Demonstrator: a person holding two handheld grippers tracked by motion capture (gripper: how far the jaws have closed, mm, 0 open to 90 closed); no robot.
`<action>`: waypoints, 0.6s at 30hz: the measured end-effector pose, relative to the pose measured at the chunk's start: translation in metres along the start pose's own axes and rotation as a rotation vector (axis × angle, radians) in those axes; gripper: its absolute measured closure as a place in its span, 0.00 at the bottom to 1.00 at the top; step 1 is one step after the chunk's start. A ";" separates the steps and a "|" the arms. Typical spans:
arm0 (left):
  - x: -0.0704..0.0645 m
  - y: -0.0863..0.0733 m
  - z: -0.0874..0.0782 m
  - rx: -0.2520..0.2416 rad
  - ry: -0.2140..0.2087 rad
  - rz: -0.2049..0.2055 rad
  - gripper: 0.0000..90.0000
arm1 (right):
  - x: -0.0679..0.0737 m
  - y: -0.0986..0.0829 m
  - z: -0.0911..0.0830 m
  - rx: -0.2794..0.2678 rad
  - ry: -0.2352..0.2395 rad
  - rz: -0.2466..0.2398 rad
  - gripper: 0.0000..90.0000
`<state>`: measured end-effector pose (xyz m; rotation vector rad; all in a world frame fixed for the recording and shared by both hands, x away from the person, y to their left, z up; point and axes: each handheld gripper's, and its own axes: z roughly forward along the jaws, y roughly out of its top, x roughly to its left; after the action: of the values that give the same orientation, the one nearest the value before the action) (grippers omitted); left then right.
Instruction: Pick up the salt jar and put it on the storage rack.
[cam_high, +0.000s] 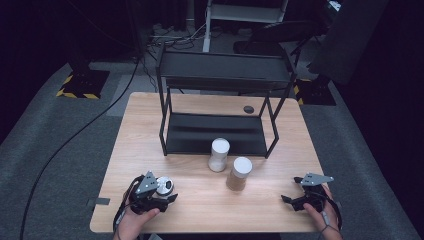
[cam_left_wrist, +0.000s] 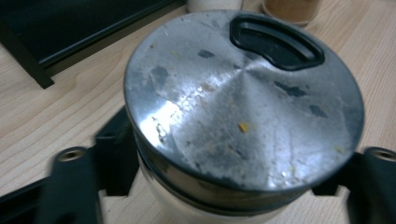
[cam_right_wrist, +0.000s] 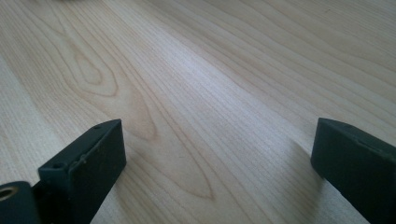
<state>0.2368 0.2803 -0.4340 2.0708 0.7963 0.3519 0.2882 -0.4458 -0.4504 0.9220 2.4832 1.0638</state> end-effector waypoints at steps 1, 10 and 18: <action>0.000 0.000 0.000 0.000 0.000 0.003 0.32 | 0.000 0.000 0.000 0.000 0.000 0.000 0.03; 0.000 0.004 0.000 0.013 -0.001 0.016 0.33 | 0.000 0.000 0.000 0.000 0.000 0.000 0.03; 0.000 0.019 0.000 0.008 -0.004 0.027 0.33 | 0.001 0.000 0.000 0.000 -0.004 0.004 0.03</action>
<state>0.2444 0.2729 -0.4188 2.0903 0.7694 0.3604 0.2873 -0.4453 -0.4505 0.9279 2.4795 1.0624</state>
